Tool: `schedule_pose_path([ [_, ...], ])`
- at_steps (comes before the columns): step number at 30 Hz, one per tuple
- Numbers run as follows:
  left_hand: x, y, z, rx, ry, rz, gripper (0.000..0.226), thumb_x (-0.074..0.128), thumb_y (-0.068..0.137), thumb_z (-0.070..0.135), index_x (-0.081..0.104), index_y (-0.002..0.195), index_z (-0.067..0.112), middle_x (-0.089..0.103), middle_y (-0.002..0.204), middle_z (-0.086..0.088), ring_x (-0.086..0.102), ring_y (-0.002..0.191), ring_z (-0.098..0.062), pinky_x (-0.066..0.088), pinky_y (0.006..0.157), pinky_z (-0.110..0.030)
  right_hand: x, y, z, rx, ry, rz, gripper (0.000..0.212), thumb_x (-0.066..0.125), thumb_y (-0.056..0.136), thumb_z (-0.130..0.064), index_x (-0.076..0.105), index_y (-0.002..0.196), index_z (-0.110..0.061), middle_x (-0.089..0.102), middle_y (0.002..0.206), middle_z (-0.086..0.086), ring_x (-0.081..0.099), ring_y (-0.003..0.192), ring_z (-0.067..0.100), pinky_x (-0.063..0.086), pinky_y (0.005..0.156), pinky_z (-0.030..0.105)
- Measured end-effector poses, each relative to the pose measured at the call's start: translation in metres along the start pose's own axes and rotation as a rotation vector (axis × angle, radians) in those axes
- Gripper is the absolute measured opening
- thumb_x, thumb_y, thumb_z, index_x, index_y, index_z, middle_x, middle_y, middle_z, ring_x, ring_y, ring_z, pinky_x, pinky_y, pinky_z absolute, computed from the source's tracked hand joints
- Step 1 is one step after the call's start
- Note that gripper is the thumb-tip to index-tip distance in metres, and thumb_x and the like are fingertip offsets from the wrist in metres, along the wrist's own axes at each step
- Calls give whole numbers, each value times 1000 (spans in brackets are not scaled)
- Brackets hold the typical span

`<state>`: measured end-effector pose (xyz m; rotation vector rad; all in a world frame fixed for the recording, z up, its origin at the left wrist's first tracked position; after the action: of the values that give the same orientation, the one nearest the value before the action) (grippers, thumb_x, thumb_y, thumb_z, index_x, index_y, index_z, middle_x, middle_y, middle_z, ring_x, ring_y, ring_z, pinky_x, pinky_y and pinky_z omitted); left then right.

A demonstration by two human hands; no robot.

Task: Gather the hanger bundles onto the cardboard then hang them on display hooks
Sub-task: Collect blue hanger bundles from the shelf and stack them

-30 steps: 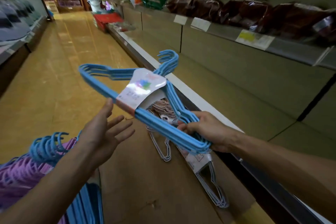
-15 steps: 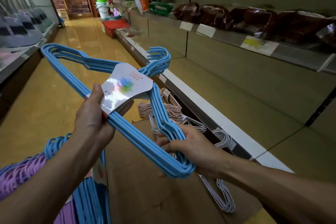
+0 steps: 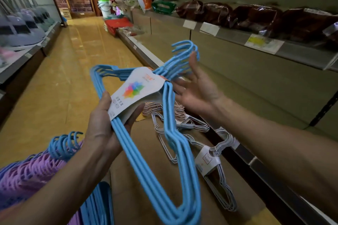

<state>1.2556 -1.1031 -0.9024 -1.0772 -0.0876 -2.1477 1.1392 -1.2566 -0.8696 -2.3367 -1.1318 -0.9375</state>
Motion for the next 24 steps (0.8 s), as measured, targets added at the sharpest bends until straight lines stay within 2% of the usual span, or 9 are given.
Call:
schedule_pose_path([
  [3, -4, -4, -15, -87, -13, 22, 35, 47, 103, 36, 61, 112, 5, 76, 95, -11, 75, 71, -23, 59, 49, -32, 12, 14, -14, -106, 134, -35, 64, 81, 66, -42, 62, 114, -4, 67, 106, 12, 63, 111, 28, 44, 109, 52],
  [5, -5, -7, -24, -147, 19, 23, 38, 46, 103, 35, 61, 120, 5, 75, 101, -11, 74, 70, -21, 57, 46, -27, 18, 18, -21, -164, 161, -34, 38, 76, 77, -36, 66, 102, -10, 70, 98, 8, 67, 99, 23, 51, 103, 44],
  [7, -10, -10, -28, -175, 103, 50, 33, 43, 105, 32, 64, 112, 8, 74, 75, -10, 69, 51, -19, 55, 41, -26, 24, 19, -26, -191, 177, -18, 19, 68, 91, -30, 68, 92, -12, 72, 87, 5, 70, 86, 19, 60, 84, 35],
  [9, -15, -12, -32, -218, 200, 75, 36, 42, 106, 33, 62, 120, 6, 69, 64, -12, 65, 41, -22, 52, 34, -31, 30, 20, -26, -175, 171, -16, 21, 65, 96, -26, 69, 81, -12, 70, 76, 2, 69, 72, 16, 60, 70, 30],
  [12, -25, -13, -40, -335, 271, 92, 52, 46, 103, 42, 51, 140, 6, 67, 70, -15, 67, 44, -29, 52, 36, -34, 38, 19, -19, -143, 89, -36, 23, 64, 96, -26, 68, 78, -13, 68, 74, 0, 66, 71, 15, 56, 78, 30],
  [15, -31, -11, -45, -404, 364, 71, 58, 47, 101, 49, 53, 138, 6, 69, 82, -19, 70, 55, -31, 56, 45, -38, 45, 19, -10, -144, -25, -52, 22, 63, 97, -31, 66, 83, -14, 67, 78, 0, 64, 76, 15, 51, 85, 32],
  [19, -39, -6, -39, -321, 623, 5, 39, 52, 102, 36, 64, 122, 5, 73, 78, -13, 73, 66, -27, 57, 55, -32, 51, 23, 0, -163, -175, -81, 22, 60, 99, -30, 65, 88, -12, 68, 81, 1, 66, 80, 15, 53, 86, 31],
  [22, -50, 3, -21, -162, 892, 12, 40, 51, 102, 34, 55, 133, 10, 68, 117, -22, 67, 104, -39, 56, 89, -43, 55, 24, 11, -168, -307, -111, 17, 61, 99, -27, 64, 93, -11, 68, 85, 3, 66, 83, 14, 55, 84, 28],
  [24, -54, 7, 1, -23, 1020, 27, 53, 56, 100, 33, 42, 146, 11, 60, 128, -17, 66, 106, -31, 52, 97, -44, 55, 24, 21, -170, -371, -120, 13, 62, 98, -22, 63, 97, -9, 66, 88, 4, 66, 84, 14, 56, 81, 26],
])
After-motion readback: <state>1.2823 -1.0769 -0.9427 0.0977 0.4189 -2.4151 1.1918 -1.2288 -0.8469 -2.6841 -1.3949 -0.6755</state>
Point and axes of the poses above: each hand's wrist, its own y-axis towards the middle knuckle, its own x-axis out of the palm, z = x × y, the point moved 8 cm from there along y, towards the middle knuckle
